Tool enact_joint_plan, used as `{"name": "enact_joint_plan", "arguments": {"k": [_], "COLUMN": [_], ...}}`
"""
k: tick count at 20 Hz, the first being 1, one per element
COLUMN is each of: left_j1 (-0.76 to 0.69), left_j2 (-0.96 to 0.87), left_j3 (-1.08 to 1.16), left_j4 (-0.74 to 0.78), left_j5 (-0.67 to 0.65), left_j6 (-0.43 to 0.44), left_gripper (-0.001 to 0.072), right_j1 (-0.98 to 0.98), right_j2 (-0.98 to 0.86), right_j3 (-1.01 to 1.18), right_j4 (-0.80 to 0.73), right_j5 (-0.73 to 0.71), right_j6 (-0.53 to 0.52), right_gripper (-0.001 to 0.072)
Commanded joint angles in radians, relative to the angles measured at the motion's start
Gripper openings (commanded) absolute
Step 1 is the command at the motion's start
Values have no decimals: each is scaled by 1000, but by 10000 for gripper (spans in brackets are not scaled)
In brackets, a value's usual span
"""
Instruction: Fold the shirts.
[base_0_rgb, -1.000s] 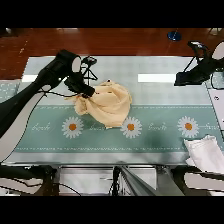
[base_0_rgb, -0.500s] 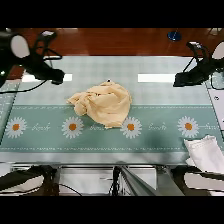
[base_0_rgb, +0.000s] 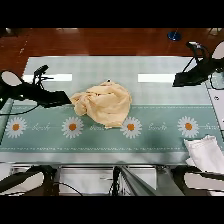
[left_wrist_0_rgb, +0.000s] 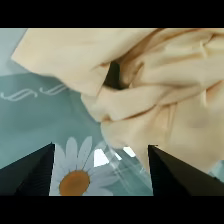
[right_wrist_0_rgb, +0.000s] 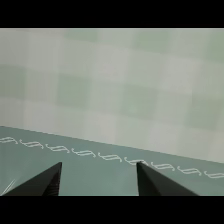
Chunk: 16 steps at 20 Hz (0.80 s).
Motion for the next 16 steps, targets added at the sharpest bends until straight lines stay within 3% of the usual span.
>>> {"name": "enact_joint_plan", "arguments": {"k": [1,5,10,12,14,16], "left_j1": [18,18,18,18,18,18], "left_j2": [-47,-136,-182,-213,-260,-296], "left_j3": [-43,-43,-42,-35,-4,39], "left_j4": [-146,-162,-302,-386,-414,-414], "left_j5": [118,121,292,317,289,232], "left_j6": [23,22,79,107,127,127], "left_gripper": [720,719,709,603,556,96], "right_j1": [0,0,0,0,0,0], "right_j2": [0,0,0,0,-3,-19], "right_j3": [0,0,0,0,0,0], "right_j4": [14,14,25,68,131,173], "right_j5": [-1,2,6,14,22,31], "right_j6": [-9,-9,-9,-9,-21,-24], "right_gripper": [542,542,542,543,553,601]}}
